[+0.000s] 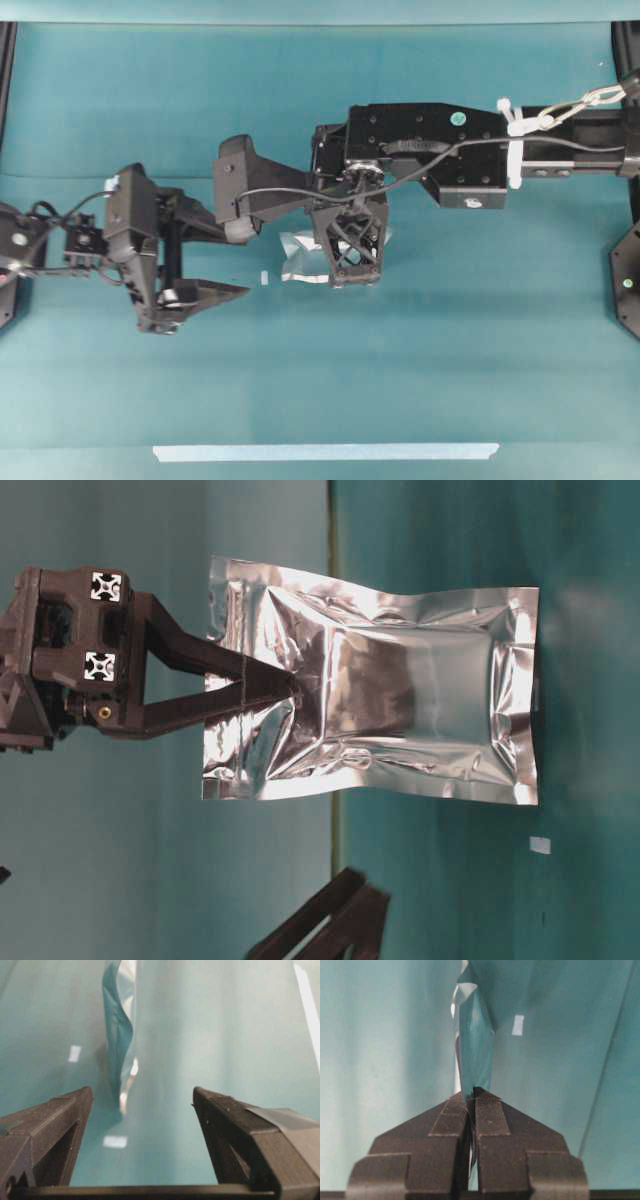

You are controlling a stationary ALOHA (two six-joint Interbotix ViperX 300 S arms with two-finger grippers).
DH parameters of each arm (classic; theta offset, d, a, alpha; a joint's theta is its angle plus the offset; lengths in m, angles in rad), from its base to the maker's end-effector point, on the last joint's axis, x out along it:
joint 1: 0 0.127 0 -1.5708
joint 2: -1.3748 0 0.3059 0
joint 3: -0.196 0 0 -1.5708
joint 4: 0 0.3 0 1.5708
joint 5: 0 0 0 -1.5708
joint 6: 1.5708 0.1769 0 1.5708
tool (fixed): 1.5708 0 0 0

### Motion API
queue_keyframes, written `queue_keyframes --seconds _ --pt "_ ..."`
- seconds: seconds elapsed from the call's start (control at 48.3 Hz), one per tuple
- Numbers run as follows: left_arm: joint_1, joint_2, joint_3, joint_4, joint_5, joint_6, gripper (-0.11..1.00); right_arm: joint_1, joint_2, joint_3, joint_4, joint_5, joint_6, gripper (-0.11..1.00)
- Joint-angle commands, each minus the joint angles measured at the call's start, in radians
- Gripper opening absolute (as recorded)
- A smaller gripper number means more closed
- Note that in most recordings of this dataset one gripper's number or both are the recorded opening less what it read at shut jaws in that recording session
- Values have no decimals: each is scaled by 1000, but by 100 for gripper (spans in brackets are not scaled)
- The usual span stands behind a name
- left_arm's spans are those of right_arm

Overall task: Hand over the silver zip bag and make it stand upright.
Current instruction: 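Move the open left gripper toward the hanging bag's lower edge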

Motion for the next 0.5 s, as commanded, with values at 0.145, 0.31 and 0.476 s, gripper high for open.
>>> queue_keyframes --seconds 0.145,0.31,0.476 --pt "49 130 -67 3 -100 -11 91 3 -12 -8 -3 -2 9 1" --pt "67 199 -117 3 -115 -12 94 6 -14 -6 -2 -3 11 1" --pt "58 252 -160 3 -138 -25 94 6 -12 -2 -2 -3 11 1"
